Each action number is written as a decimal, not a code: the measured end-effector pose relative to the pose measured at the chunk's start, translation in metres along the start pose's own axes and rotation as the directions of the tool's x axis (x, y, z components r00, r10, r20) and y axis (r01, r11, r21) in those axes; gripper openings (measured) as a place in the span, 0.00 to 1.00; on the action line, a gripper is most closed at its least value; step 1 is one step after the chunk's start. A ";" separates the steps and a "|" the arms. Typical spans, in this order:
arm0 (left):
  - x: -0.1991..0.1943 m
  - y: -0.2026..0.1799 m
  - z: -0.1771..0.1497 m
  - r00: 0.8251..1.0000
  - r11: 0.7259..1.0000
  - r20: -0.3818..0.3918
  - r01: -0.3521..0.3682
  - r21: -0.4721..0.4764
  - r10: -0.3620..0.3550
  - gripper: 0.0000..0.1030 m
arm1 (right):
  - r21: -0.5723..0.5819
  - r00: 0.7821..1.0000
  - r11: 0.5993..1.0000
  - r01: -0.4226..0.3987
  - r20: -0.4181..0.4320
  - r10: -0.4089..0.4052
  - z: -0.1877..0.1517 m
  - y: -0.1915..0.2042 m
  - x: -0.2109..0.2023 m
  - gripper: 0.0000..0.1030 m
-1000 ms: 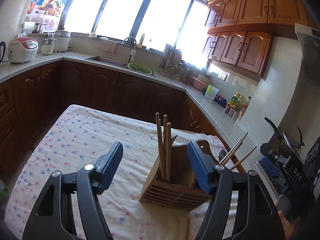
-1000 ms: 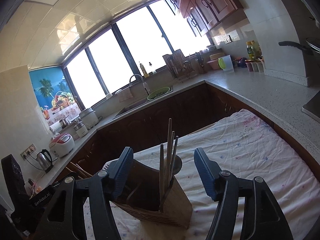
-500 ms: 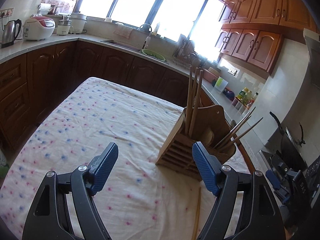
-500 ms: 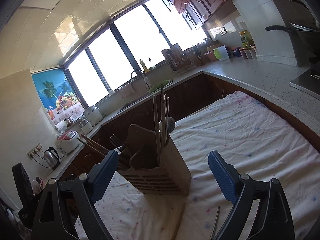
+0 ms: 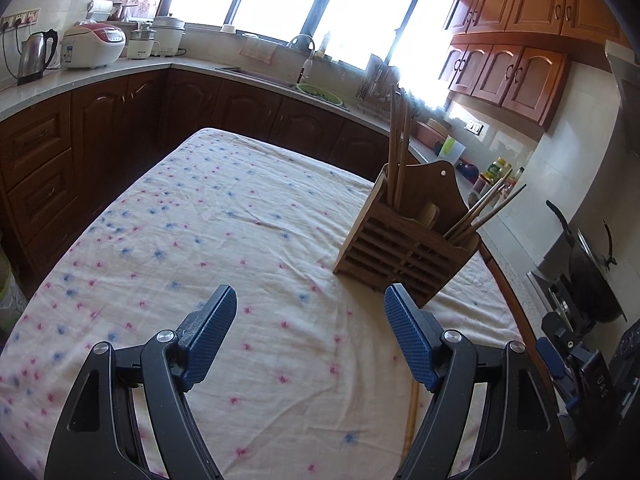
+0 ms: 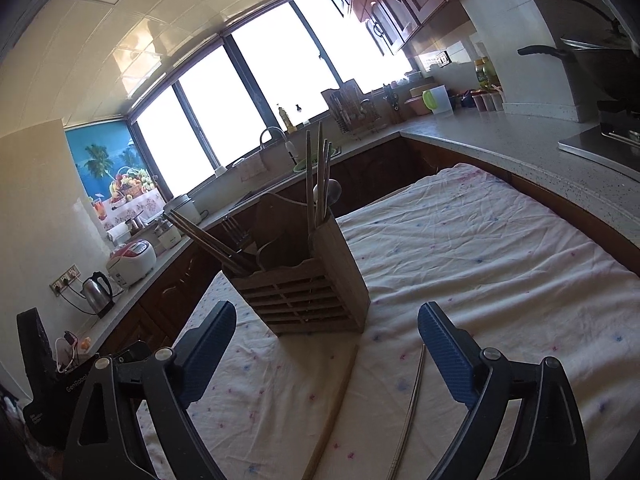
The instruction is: Organize utensils
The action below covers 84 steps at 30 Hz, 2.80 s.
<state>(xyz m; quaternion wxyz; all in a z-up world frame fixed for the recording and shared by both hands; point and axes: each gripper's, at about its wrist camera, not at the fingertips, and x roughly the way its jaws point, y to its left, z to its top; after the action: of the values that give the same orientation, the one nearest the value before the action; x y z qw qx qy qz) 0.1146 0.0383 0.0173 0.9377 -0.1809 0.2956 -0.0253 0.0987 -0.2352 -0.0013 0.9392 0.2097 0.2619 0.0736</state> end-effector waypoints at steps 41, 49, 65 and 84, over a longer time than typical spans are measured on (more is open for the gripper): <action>-0.069 -0.025 -0.097 0.970 0.952 0.215 -0.168 0.257 0.113 1.00 | -0.267 0.968 0.958 0.108 0.248 -0.040 -0.062 0.009 -0.104 1.00; -0.079 -0.026 -0.097 0.965 0.949 0.232 -0.181 0.257 0.121 1.00 | -0.309 0.968 0.947 0.091 0.252 -0.011 -0.072 0.019 -0.107 1.00; -0.091 -0.024 -0.105 0.948 0.938 0.283 -0.226 0.263 0.149 1.00 | -0.334 0.967 0.938 0.098 0.254 -0.011 -0.083 0.023 -0.108 1.00; -0.096 -0.027 -0.107 0.941 0.932 0.306 -0.236 0.276 0.148 1.00 | -0.357 0.960 0.926 0.121 0.279 -0.018 -0.088 0.027 -0.109 1.00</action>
<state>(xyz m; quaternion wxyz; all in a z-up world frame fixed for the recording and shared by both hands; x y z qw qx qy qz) -0.0236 -0.0066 -0.0021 0.9845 -0.0036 0.1690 0.0474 -0.0412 -0.2067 -0.0073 0.9907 0.0271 0.1197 0.0588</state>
